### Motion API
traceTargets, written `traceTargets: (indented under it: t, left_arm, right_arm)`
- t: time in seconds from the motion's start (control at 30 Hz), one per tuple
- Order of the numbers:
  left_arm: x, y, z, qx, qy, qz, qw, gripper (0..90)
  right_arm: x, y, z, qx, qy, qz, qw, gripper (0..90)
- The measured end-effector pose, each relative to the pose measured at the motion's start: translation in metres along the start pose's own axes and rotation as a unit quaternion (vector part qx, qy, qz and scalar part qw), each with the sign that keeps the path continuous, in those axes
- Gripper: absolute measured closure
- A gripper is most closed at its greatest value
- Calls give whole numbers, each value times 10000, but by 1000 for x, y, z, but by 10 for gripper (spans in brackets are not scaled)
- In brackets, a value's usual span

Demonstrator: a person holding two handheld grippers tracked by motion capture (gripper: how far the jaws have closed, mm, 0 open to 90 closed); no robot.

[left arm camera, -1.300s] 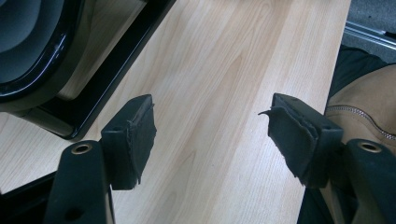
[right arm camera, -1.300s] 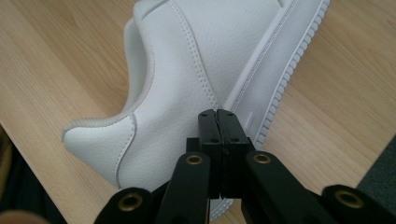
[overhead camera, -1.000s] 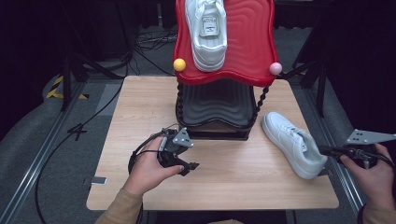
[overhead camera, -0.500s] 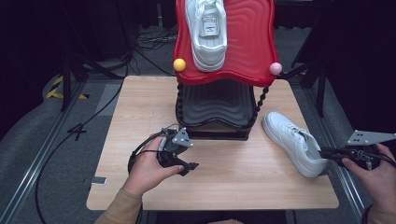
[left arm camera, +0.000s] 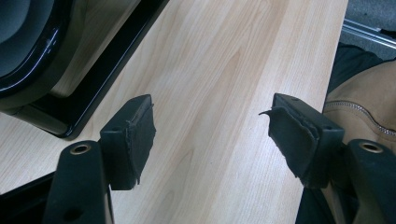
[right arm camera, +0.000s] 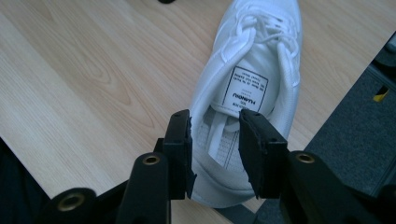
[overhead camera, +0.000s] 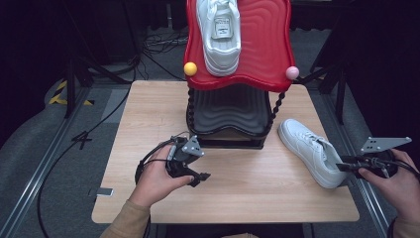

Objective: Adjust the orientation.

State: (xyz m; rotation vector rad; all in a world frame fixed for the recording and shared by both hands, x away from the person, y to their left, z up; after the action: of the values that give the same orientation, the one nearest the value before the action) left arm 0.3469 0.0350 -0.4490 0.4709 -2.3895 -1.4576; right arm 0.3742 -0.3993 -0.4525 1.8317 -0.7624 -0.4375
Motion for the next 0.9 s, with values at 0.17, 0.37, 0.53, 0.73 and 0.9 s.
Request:
traceTargets:
  t: [0.17, 0.37, 0.53, 0.73, 0.9]
  left_arm:
    - [0, -2, 2, -31, 25, 8, 10000, 315]
    - [0, -1, 3, -22, 47, 19, 10000, 315]
    - [0, -1, 4, -20, 63, 25, 10000, 314]
    - [0, -1, 5, -34, 63, 33, 10000, 313]
    - [-1, -2, 7, -31, 95, 42, 9999, 312]
  right_arm:
    - [3, -8, 2, -369, 170, -29, 9992, 628]
    - [1, -19, 5, -740, 357, -164, 9965, 619]
    - [-5, -27, 9, -982, 473, -308, 9936, 677]
    - [-8, -28, 9, -1047, 668, -380, 9915, 743]
    - [-26, -26, -6, -843, 727, -718, 9912, 777]
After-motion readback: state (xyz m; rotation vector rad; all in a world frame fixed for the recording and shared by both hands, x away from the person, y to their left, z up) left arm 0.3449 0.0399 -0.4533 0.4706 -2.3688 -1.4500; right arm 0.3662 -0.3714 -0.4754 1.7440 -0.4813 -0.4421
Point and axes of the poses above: each handheld gripper's, and its own axes: y roughly backward along the jaws, z roughly out of its underside, x roughly to its right, the point moved 10 cm from there along -y, roughly forward along the jaws, and after that the axes turned 11 degrees about -x, right-handed, at the moved point
